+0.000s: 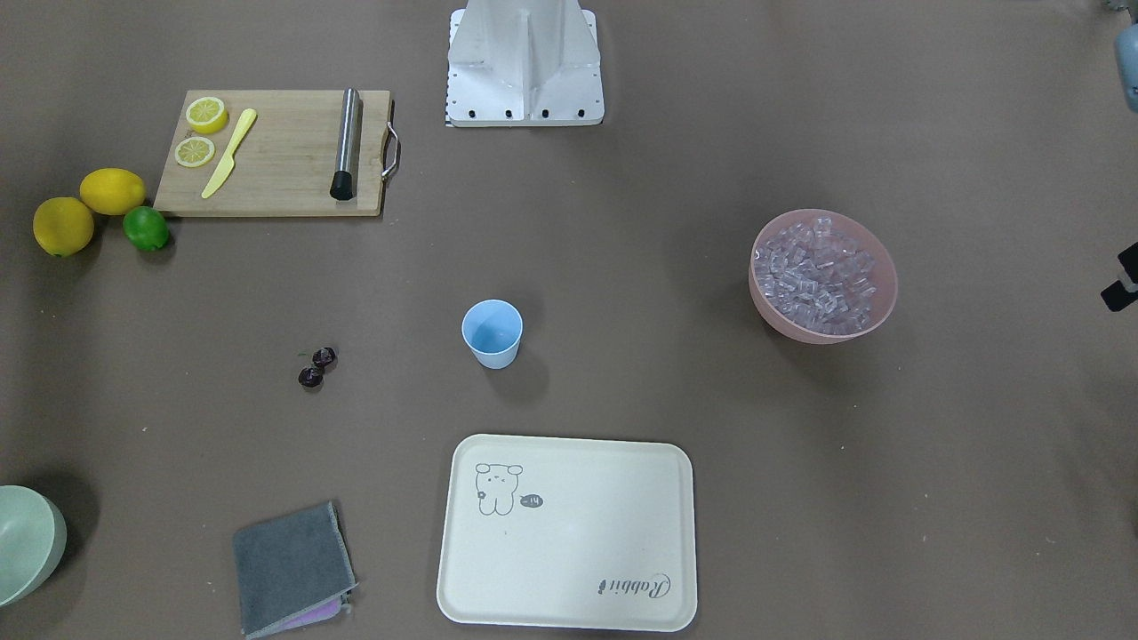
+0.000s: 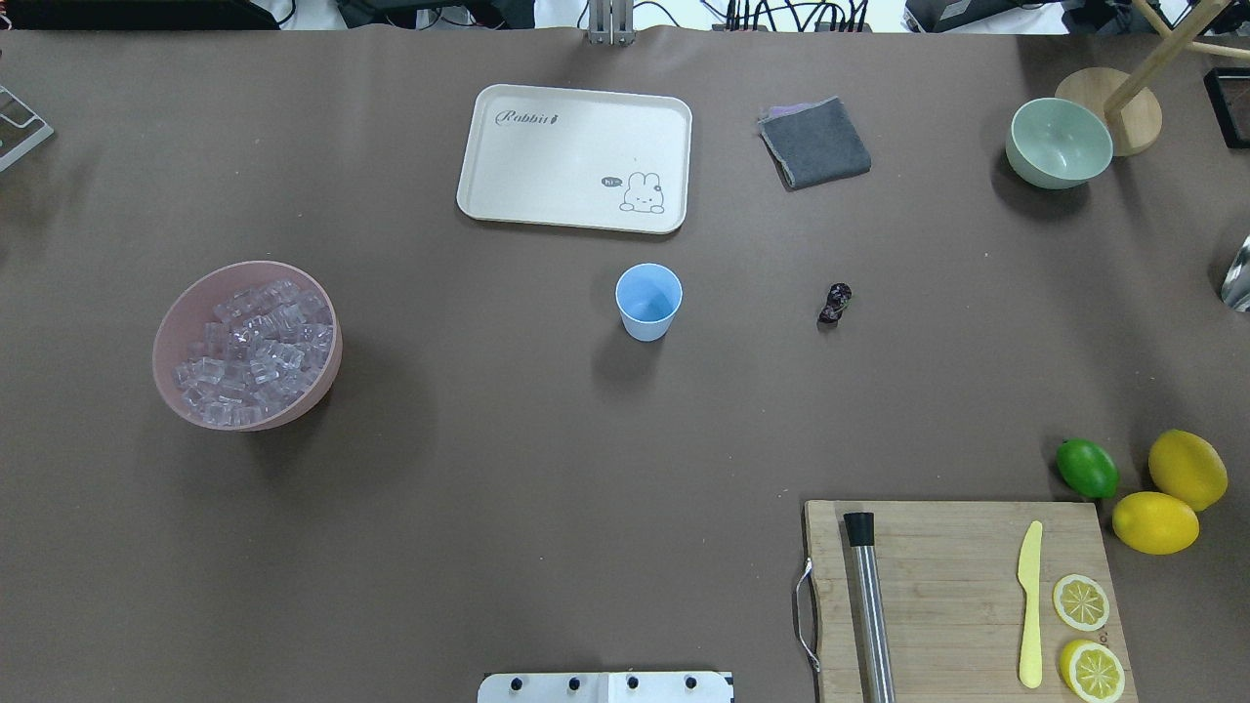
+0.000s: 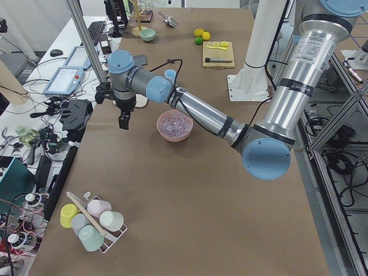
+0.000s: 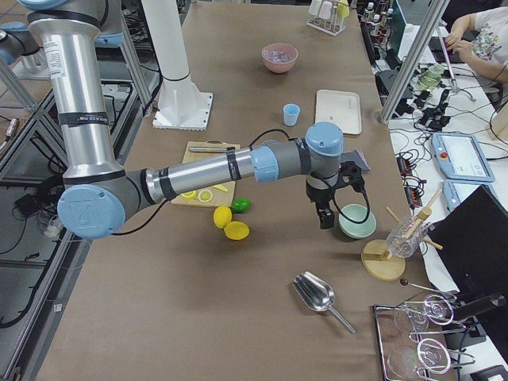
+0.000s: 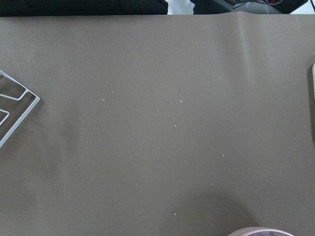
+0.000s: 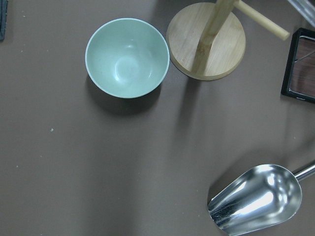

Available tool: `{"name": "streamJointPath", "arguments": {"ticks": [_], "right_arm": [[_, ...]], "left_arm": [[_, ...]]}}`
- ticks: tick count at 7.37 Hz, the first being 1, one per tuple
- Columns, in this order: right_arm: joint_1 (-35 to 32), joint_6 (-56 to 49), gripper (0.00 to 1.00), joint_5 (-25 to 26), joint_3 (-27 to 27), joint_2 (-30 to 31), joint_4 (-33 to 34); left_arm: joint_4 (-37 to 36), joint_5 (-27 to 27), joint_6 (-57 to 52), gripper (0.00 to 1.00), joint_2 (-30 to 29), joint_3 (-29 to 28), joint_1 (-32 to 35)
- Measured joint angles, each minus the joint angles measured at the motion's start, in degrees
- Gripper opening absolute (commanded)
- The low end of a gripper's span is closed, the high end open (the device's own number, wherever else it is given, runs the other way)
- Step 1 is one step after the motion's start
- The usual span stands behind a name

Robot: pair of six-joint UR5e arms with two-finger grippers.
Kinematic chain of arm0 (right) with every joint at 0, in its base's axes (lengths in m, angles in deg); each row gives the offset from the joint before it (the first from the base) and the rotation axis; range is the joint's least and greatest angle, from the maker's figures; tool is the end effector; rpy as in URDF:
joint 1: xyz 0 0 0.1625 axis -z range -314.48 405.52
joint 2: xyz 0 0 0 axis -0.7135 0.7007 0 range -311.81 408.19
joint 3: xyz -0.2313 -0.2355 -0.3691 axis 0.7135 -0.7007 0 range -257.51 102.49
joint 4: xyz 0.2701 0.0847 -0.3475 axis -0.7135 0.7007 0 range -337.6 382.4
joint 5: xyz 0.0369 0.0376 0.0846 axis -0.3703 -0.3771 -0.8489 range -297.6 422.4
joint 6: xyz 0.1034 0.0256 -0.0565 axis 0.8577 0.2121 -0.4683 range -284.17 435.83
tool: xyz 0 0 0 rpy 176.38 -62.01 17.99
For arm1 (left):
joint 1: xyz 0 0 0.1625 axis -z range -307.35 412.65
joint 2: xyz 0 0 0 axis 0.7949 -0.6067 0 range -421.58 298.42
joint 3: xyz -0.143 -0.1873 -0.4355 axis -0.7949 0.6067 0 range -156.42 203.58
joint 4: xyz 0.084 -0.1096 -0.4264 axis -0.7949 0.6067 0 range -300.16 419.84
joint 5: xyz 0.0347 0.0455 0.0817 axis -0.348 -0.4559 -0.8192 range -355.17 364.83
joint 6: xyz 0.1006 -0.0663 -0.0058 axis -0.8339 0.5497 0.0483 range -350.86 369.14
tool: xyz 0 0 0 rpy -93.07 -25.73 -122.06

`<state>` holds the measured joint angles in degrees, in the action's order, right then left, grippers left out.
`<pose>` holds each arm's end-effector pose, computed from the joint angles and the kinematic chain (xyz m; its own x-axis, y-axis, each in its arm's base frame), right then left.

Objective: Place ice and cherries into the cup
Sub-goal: 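Move the left gripper down into the pink bowl of ice cubes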

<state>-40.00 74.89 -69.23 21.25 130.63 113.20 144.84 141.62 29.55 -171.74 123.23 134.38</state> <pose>0.0065 -0.5983 0.5933 0.7299 -0.2513 0.6356 0.0873 0.9566 0.2780 0.0511 -0.6667 0.4476 0.6393 0.0626 -0.7664 0.0987 0.9818 0.1625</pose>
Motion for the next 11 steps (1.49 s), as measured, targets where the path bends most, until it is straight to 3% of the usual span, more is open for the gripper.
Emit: {"name": "streamJointPath", "arguments": {"ticks": [6, 9, 11], "right_arm": [[-0.3, 0.4, 0.99, 0.4, 0.9, 0.3, 0.1], [-0.3, 0.8, 1.00, 0.2, 1.1, 0.0, 0.1], [-0.3, 0.9, 1.00, 0.1, 1.2, 0.0, 0.1]], "left_arm": [[3.3, -0.7, 0.6, 0.98, 2.0, 2.2, -1.4], [6.8, -5.3, 4.3, 0.98, 6.6, 6.7, -11.4], [8.5, -11.1, 9.4, 0.97, 10.9, 10.5, -21.2]]}}
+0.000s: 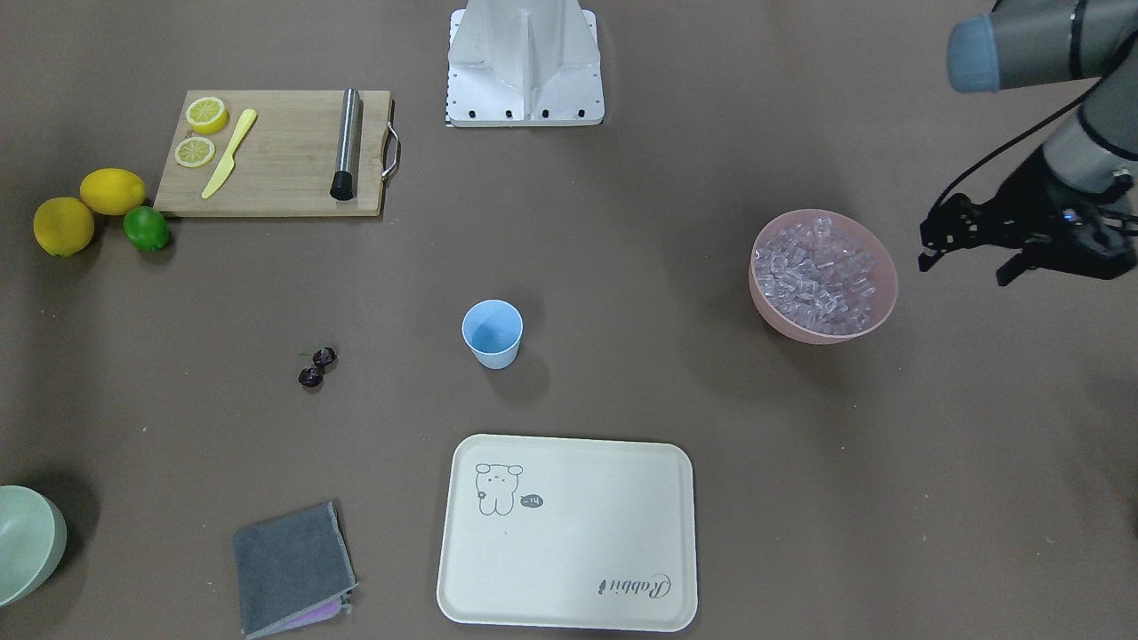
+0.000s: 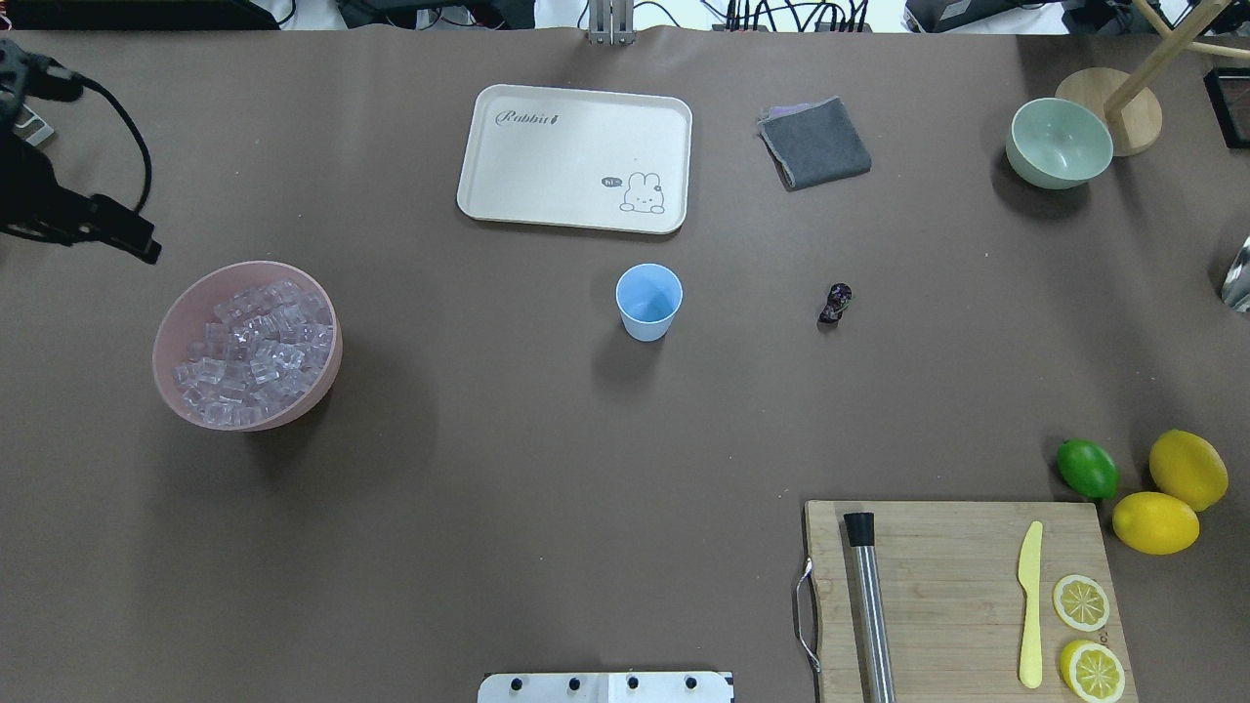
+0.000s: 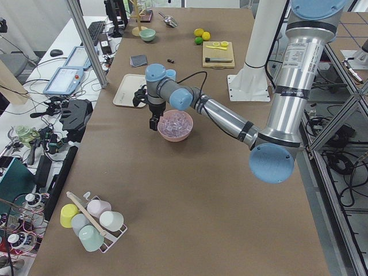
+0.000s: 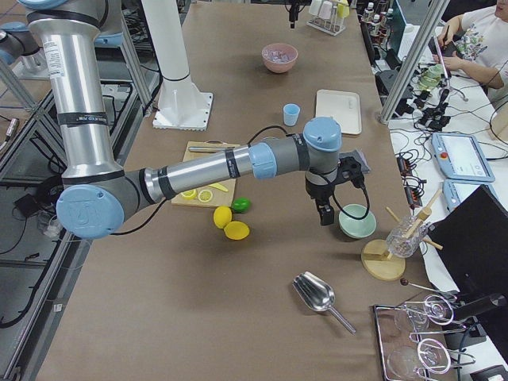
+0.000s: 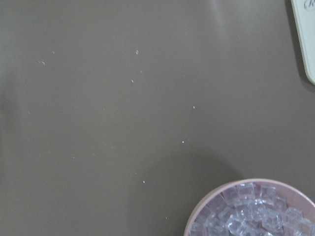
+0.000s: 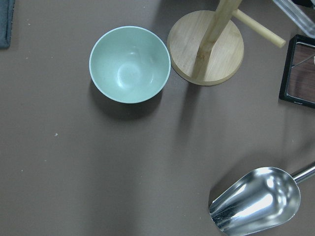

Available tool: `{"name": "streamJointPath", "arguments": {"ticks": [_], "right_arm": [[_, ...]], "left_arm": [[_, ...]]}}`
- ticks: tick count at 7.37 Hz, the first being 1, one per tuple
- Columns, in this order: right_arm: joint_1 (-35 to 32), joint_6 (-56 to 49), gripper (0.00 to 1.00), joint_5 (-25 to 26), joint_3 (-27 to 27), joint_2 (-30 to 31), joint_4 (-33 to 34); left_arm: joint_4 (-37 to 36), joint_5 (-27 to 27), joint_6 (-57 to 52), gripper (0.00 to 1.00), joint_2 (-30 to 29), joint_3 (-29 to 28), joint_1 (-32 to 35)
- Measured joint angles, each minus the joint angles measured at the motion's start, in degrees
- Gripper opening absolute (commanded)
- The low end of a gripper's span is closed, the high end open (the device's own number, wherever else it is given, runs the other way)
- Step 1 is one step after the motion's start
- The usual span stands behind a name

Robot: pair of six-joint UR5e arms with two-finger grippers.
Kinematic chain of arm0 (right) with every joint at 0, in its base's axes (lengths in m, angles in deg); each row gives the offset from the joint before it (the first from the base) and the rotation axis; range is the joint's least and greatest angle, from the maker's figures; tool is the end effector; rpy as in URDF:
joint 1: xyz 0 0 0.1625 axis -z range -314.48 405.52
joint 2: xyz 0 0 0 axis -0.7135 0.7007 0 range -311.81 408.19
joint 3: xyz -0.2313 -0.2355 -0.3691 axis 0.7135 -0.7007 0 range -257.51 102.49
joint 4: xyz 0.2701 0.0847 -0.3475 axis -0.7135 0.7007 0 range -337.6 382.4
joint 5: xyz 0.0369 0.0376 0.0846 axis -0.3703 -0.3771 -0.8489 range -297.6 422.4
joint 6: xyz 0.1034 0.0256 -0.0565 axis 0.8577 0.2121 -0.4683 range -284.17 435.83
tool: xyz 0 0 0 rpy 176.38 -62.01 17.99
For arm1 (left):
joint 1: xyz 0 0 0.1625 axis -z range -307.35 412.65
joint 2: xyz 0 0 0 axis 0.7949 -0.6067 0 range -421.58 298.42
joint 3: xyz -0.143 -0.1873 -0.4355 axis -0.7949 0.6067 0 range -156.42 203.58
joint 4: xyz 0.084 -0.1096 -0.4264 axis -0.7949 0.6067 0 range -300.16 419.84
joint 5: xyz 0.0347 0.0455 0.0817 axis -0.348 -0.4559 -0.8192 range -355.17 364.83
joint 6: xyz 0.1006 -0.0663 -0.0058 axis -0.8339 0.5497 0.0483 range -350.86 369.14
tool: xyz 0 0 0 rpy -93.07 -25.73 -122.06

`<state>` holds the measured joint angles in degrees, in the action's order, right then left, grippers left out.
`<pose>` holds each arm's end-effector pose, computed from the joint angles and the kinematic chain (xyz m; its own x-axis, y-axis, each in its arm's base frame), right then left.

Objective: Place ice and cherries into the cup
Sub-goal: 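Move the left gripper down into the pink bowl of ice cubes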

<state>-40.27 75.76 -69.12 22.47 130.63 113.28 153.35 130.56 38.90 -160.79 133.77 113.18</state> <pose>0.0096 -0.5968 0.5823 0.7327 -0.2456 0.6347 0.0712 0.9551 0.2874 0.2351 -0.5437 0.4692 0.6830 0.2236 -0.6953 -0.0851 0.9699 0.2283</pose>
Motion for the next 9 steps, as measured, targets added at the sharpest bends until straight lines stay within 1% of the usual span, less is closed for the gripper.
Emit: {"name": "streamJointPath", "arguments": {"ticks": [1, 2, 4, 5, 7, 9], "right_arm": [[0.0, 0.0, 1.00, 0.1, -0.1, 0.0, 0.0], [0.0, 0.0, 1.00, 0.3, -0.2, 0.1, 0.0], [0.0, 0.0, 1.00, 0.4, -0.2, 0.3, 0.0], [0.0, 0.0, 1.00, 0.4, -0.1, 0.3, 0.0], [0.0, 0.6, 1.00, 0.3, 0.1, 0.1, 0.0], [0.0, 1.4, 1.00, 0.1, 0.6, -0.2, 0.0]], "left_arm": [[0.5, -2.7, 2.7, 0.96, 0.9, 1.9, -3.6], [0.8, -4.4, 5.2, 0.90, 1.4, 3.5, -6.5], [0.8, -9.7, 9.9, 0.89, 1.7, 4.5, -13.8], [0.7, -12.2, 10.8, 0.84, 1.9, 4.3, -16.2], [0.7, -13.7, 11.3, 0.78, 2.9, 4.6, -17.5], [0.7, -13.7, 11.2, 0.77, 3.6, 4.6, -17.9]]}}
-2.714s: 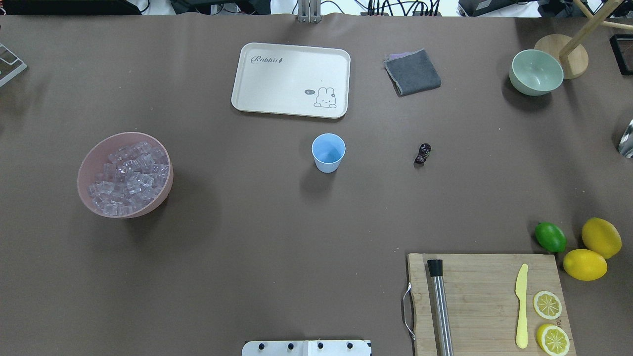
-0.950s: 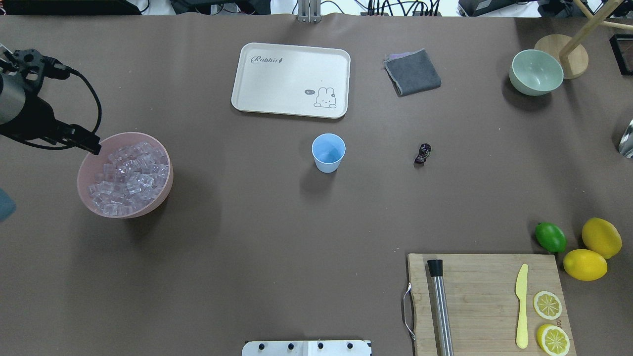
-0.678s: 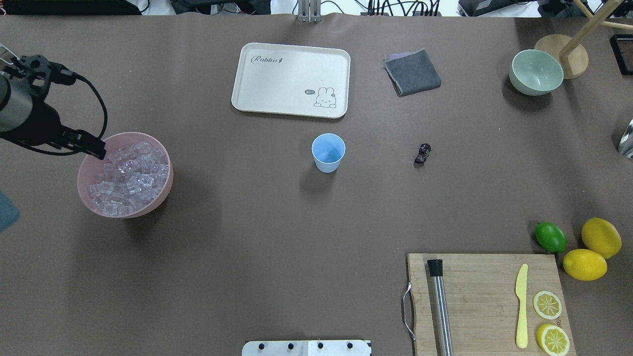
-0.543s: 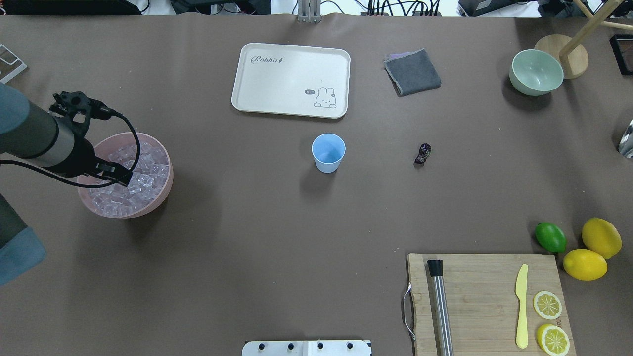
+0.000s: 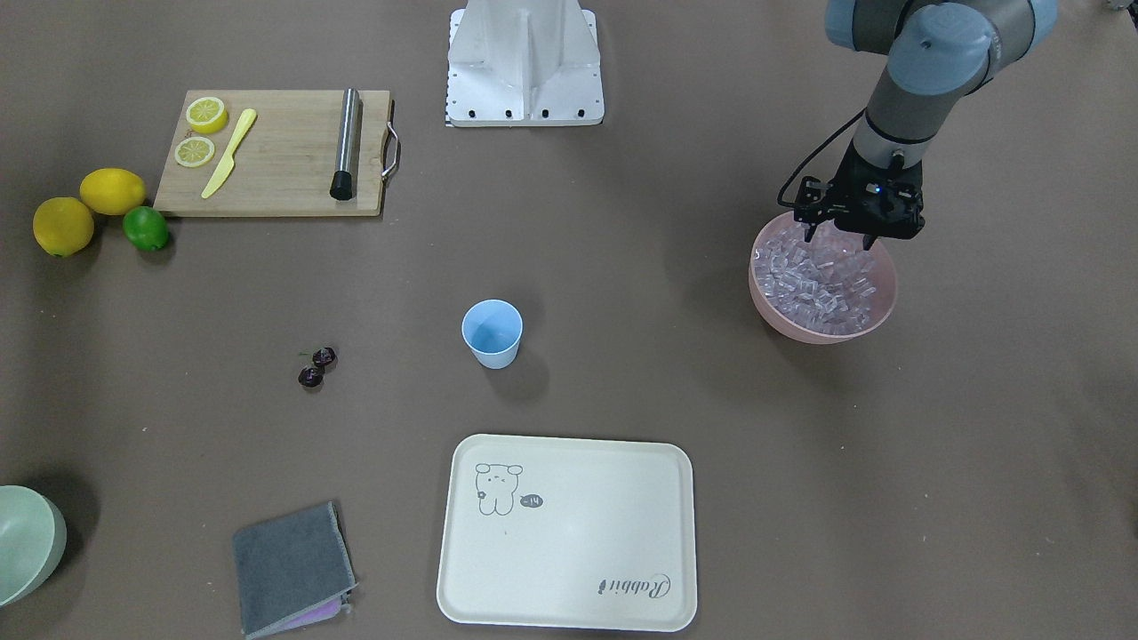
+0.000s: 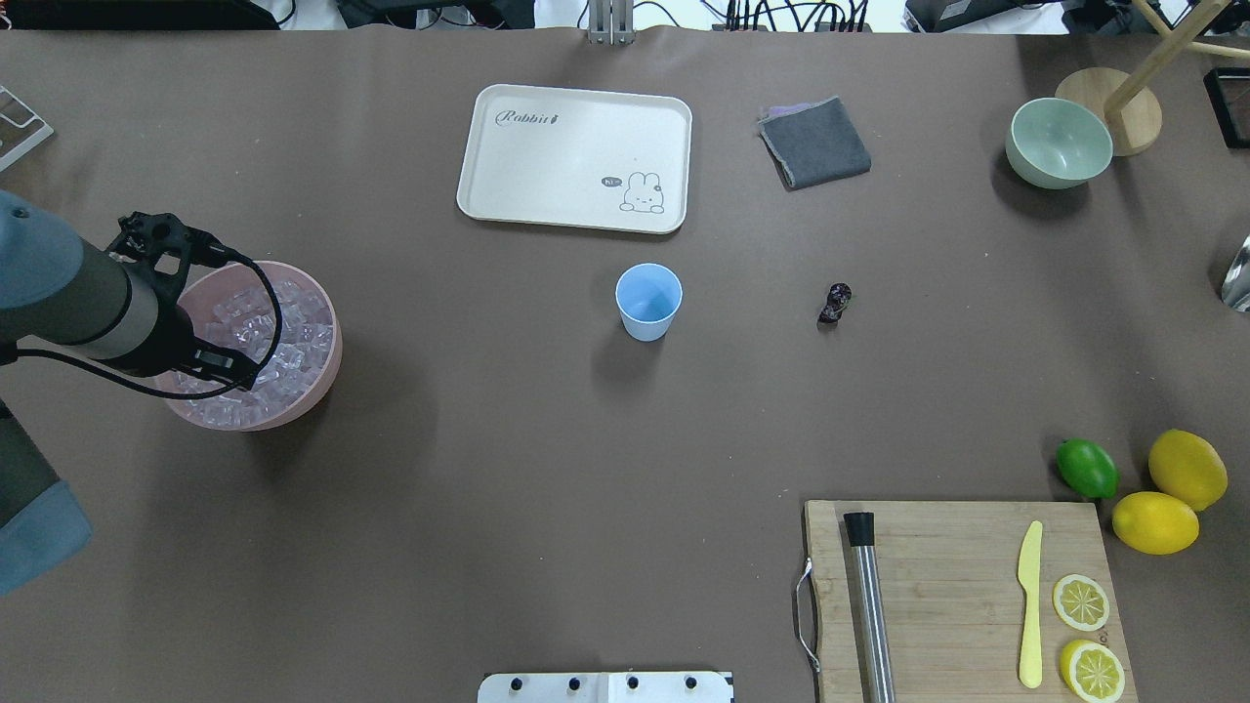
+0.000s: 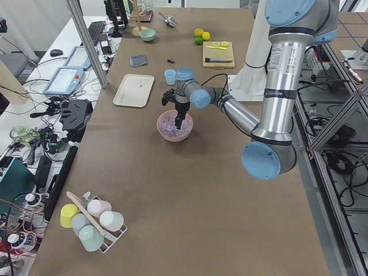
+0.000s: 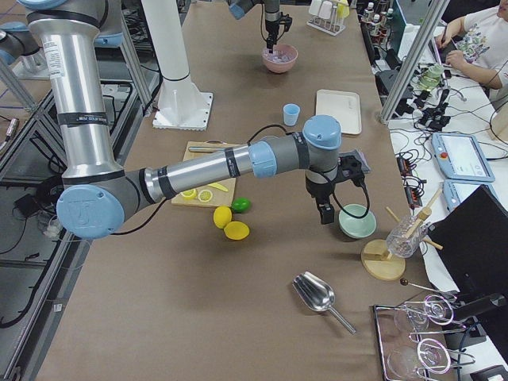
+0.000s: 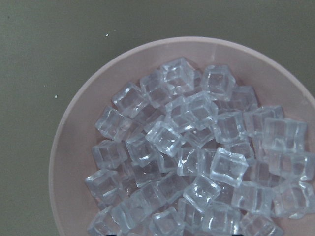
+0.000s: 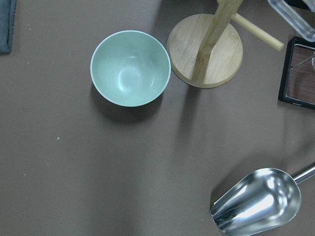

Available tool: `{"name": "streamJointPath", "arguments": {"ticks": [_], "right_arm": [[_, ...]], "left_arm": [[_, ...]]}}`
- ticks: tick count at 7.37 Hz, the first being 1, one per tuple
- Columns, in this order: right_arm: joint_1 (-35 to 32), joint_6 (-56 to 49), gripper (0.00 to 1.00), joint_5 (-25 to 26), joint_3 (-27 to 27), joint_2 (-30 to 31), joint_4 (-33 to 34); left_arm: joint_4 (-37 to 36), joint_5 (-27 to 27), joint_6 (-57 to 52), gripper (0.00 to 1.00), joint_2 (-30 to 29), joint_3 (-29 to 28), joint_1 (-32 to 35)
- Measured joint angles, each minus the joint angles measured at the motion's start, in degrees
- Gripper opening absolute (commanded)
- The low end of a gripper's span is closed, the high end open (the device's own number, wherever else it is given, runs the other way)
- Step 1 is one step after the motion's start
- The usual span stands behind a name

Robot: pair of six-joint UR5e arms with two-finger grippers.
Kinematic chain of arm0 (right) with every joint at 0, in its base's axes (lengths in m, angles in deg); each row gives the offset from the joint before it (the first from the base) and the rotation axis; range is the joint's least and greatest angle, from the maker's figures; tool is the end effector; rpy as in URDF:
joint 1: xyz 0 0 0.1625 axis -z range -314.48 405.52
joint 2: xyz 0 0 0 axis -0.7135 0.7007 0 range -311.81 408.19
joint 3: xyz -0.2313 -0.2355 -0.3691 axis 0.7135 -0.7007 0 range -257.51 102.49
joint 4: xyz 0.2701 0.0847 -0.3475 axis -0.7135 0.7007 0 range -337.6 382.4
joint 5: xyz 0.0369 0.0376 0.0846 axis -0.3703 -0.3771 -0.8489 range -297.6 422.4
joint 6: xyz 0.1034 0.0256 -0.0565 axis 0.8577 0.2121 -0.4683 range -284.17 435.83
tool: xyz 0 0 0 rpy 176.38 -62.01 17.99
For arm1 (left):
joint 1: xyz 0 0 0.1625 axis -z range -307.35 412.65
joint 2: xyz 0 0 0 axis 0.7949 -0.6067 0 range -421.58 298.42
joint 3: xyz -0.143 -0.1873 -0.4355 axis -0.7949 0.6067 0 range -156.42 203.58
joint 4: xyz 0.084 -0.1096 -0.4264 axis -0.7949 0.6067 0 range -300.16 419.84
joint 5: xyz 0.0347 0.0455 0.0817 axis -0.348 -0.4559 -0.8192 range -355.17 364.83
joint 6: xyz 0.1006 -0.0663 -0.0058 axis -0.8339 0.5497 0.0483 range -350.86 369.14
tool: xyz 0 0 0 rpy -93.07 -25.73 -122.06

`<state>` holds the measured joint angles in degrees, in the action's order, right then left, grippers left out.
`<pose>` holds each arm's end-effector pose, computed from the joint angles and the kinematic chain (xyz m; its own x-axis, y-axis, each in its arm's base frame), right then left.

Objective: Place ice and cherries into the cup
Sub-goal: 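Move the left gripper down into the pink bowl of ice cubes, then grasp an ice cube with the left gripper and lift it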

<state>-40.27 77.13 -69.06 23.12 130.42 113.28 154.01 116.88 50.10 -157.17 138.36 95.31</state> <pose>0.0096 -0.5975 0.5742 0.7342 -0.2321 0.6381 0.0534 0.9566 0.2866 0.3544 -0.4462 0.4744 0.7532 0.2576 -0.6052 -0.1482 0.9629 0.2254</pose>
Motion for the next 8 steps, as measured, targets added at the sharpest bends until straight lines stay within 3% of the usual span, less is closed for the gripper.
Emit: {"name": "streamJointPath", "arguments": {"ticks": [4, 7, 8], "right_arm": [[0.0, 0.7, 1.00, 0.0, 0.8, -0.2, 0.0], [0.1, 1.0, 1.00, -0.1, 1.0, 0.0, 0.0], [0.2, 1.3, 1.00, -0.1, 1.1, 0.0, 0.0]], "left_arm": [[0.0, -0.1, 0.6, 0.75, 0.6, 0.2, -1.5], [0.0, -0.1, 0.7, 0.62, 0.7, 0.2, -2.2], [0.0, 0.0, 0.7, 0.49, 0.7, 0.3, -2.4]]}}
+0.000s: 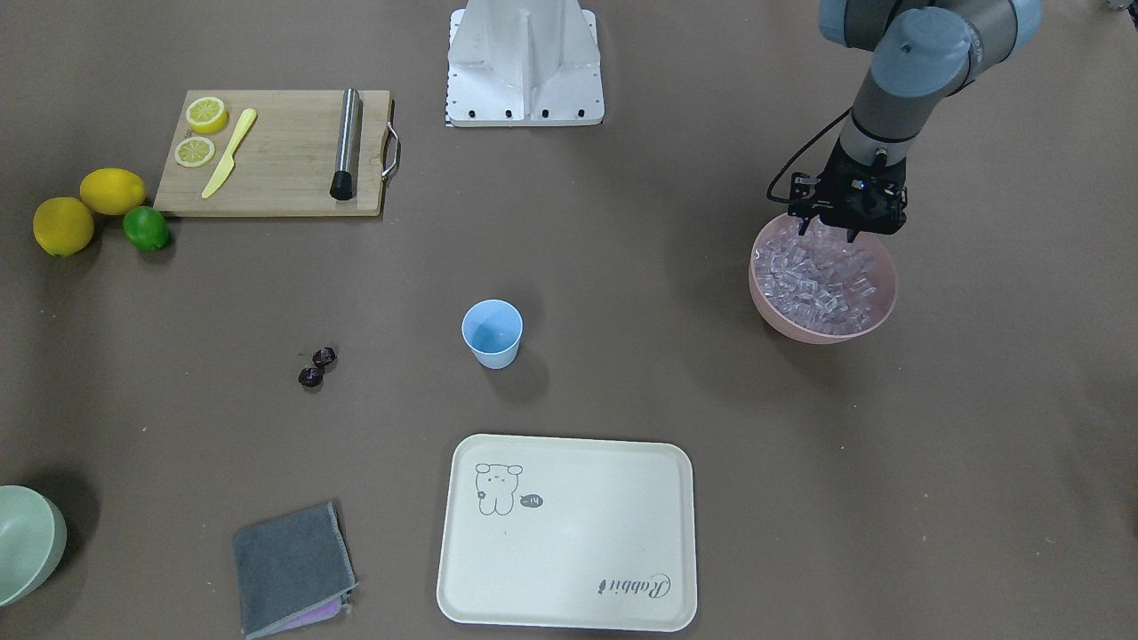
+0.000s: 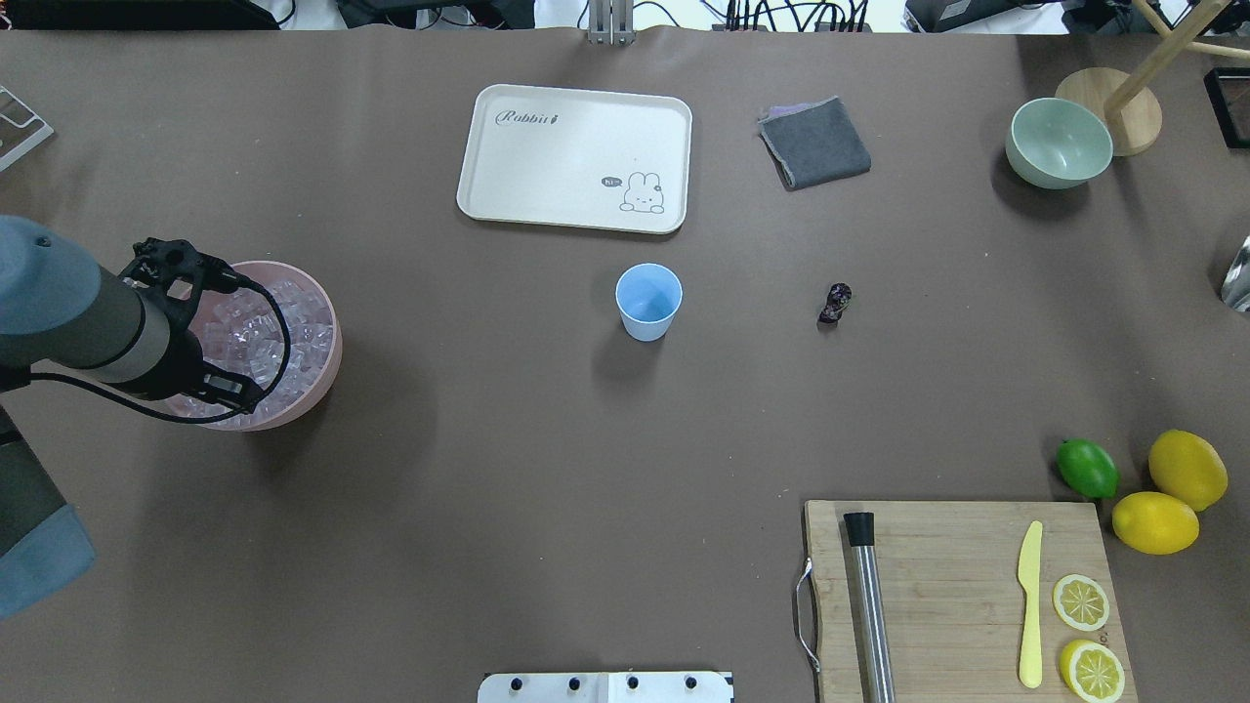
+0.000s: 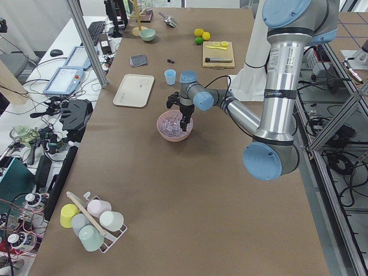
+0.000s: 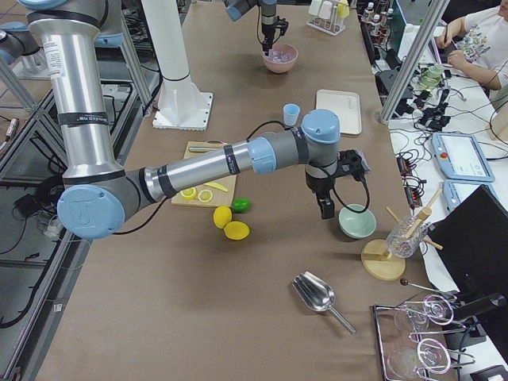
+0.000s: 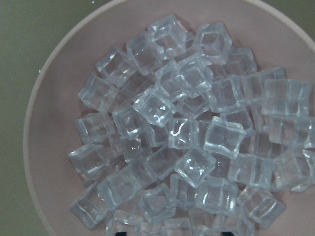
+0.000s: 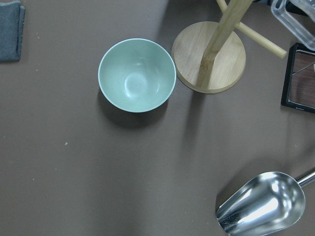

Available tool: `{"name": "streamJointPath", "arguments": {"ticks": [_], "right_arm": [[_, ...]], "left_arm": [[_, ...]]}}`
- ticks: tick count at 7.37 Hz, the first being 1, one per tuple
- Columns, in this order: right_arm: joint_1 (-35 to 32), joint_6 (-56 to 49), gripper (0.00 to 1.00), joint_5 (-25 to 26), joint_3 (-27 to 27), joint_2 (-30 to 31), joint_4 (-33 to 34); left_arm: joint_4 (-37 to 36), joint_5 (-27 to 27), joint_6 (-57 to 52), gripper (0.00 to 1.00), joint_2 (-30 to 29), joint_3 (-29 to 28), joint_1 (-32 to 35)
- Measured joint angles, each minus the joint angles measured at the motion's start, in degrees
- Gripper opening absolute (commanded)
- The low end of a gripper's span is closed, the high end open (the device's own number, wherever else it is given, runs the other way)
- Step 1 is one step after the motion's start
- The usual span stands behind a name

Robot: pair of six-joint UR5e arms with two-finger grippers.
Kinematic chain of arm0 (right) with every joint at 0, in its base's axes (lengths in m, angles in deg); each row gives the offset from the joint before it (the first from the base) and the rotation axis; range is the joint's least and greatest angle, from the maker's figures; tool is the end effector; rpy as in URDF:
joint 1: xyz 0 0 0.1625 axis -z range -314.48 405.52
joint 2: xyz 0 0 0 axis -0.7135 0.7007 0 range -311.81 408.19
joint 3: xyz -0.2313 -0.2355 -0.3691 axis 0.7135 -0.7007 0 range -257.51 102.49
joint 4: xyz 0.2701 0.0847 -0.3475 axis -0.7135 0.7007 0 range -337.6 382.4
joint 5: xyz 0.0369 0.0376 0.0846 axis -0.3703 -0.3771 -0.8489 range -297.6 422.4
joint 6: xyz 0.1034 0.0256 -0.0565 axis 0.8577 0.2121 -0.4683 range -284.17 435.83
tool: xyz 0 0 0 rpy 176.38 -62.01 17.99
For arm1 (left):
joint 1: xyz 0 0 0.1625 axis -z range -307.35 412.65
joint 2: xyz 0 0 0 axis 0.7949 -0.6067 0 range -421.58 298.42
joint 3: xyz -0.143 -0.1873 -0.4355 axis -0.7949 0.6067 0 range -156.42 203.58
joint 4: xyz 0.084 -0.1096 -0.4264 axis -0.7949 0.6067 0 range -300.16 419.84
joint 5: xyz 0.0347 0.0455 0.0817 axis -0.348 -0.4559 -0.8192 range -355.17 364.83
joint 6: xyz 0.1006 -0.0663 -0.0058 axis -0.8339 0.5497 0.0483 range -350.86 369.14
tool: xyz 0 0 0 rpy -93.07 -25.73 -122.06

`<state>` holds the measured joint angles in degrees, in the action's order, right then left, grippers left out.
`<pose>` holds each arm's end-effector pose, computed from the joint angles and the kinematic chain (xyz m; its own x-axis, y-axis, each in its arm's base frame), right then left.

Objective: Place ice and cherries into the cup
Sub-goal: 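Grasp an ice cube with the left gripper and lift it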

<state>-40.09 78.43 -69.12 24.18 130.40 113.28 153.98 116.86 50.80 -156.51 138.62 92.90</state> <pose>0.0078 -0.5961 0.5642 0.7329 -0.2250 0.6421 0.0393 0.9562 0.2901 0.3694 -0.4280 0.4786 0.7476 0.2744 -0.6048 -0.1806 0.9603 0.2125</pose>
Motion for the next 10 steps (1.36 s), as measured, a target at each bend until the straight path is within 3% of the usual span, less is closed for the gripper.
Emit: {"name": "streamJointPath", "arguments": {"ticks": [6, 8, 10], "right_arm": [[0.8, 1.3, 1.00, 0.1, -0.1, -0.1, 0.0], [1.4, 2.4, 1.00, 0.1, 0.0, -0.2, -0.1], [1.5, 2.6, 1.00, 0.2, 0.4, -0.2, -0.1]], "left_arm": [[0.0, 0.0, -0.2, 0.43, 0.0, -0.3, -0.2], [0.0, 0.1, -0.2, 0.10, 0.2, -0.1, -0.1], [0.0, 0.1, -0.1, 0.02, 0.2, 0.0, 0.2]]}}
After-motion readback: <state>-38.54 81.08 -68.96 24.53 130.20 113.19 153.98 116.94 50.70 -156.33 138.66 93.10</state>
